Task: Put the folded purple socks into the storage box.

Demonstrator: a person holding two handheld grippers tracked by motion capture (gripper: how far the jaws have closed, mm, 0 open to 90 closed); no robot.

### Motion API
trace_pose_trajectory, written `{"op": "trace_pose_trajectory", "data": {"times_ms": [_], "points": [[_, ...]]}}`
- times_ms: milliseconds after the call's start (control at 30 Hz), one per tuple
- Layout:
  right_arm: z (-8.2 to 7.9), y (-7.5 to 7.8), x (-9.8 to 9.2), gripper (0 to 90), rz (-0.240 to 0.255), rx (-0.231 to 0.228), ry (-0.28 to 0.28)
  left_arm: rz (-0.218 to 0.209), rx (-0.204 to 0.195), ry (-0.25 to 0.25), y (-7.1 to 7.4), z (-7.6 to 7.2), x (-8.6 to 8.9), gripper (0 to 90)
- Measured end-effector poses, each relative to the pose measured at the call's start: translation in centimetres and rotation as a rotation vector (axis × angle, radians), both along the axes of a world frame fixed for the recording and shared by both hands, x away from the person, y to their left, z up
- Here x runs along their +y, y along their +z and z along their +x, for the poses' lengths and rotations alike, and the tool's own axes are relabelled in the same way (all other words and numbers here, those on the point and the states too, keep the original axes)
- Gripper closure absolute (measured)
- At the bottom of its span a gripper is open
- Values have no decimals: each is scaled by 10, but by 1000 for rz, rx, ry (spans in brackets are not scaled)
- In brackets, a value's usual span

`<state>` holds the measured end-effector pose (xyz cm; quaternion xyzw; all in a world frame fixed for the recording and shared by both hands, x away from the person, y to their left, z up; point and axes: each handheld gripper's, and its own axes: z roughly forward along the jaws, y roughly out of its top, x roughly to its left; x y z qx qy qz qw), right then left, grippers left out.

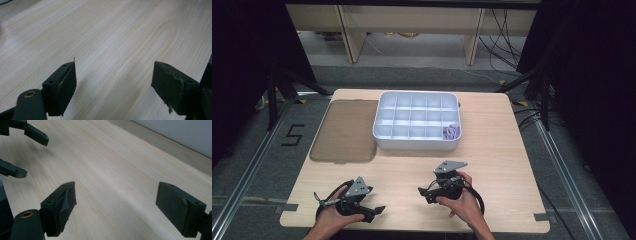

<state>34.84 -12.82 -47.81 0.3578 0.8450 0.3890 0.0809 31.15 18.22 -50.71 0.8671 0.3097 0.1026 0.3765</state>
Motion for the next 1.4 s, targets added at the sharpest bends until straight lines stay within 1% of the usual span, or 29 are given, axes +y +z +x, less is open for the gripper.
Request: {"op": "trace_pose_trajectory", "data": {"times_ms": [33, 67, 100, 233, 300, 333, 433, 467, 500, 567, 600, 633, 733, 800, 833, 867, 900, 933, 967, 1000, 1033, 1067, 1167, 1200, 1233, 1267, 1300, 1367, 1400], "points": [[-1, -1, 0, 172, 2, 10, 2, 1, 0, -3, 0, 0, 0, 194], [-2, -3, 1, 171, 16, -3, -7, 1, -1, -2, 0, 0, 0, 194], [-3, -2, 0, 171, -2, 7, 6, 0, -1, -1, 0, 0, 0, 194], [-6, -7, -1, 168, 4, -4, 13, -2, 1, -4, 0, 0, 0, 194], [-8, -7, -2, 167, -6, 5, 19, -4, 4, -12, 0, 0, 0, 194], [-9, -9, -2, 166, 3, -2, 9, -4, 5, -11, 0, 0, 0, 194], [-11, -10, -4, 166, -13, -13, 36, -5, 3, -6, 0, 0, -1, 194], [-13, -11, -3, 166, -16, -9, 12, -3, -1, -12, 0, 0, 0, 194], [-13, -11, -4, 166, -18, -3, 29, 5, -8, -24, 0, 1, 0, 194], [-15, -12, -5, 166, -23, -2, 20, 2, -6, -18, 0, 0, 0, 194], [-17, -14, -4, 166, 0, -13, 12, 3, -7, -20, 0, 0, 0, 194], [-17, -12, -5, 166, -20, -1, 25, 4, -10, -22, 0, 0, 0, 194], [-21, -15, -4, 166, -15, -9, 14, 0, -7, -17, 0, 0, 0, 194], [-23, -16, -4, 166, -26, -8, 7, 0, -6, -17, 0, 0, -1, 194], [-23, -16, -5, 166, -47, -7, 18, 0, -9, -14, 0, 0, -1, 194], [-23, -17, -5, 166, -53, -21, 25, 5, -7, -25, 0, 0, -1, 194], [-26, -17, -4, 166, -60, -1, 10, -11, -4, -11, -1, -1, -2, 194], [-26, -17, -4, 166, -67, -3, 7, 5, -6, -11, 0, -1, -1, 194], [-26, -19, -4, 166, -58, -30, 26, -1, -2, -1, -1, -1, -2, 194], [-28, -18, -3, 166, -65, -4, 16, 0, -4, -1, 0, -1, -2, 194], [-28, -20, -2, 167, -59, -20, 14, -1, -3, -1, 0, -1, -2, 194], [-27, -20, -3, 167, -66, -24, 49, -2, -4, 0, 0, -2, -2, 194], [-29, -19, -3, 166, -63, -16, 47, -7, -8, -7, 0, -1, -2, 194], [-29, -20, -3, 167, -61, -24, 52, 4, -23, -20, 1, -1, -1, 194], [-30, -21, -2, 167, -53, -32, 49, -5, -6, -16, 0, -2, -1, 194], [-30, -21, -2, 167, -57, -46, 47, -7, -8, -9, 0, -2, -2, 194], [-30, -21, -3, 166, -58, -37, 62, 4, -22, -22, 1, -1, -1, 194], [-32, -20, -3, 166, -63, -9, 45, 10, -23, -26, 1, -2, -2, 194], [-31, -20, -3, 167, -66, -16, 47, -20, -5, -12, 0, -4, -4, 194]]}}
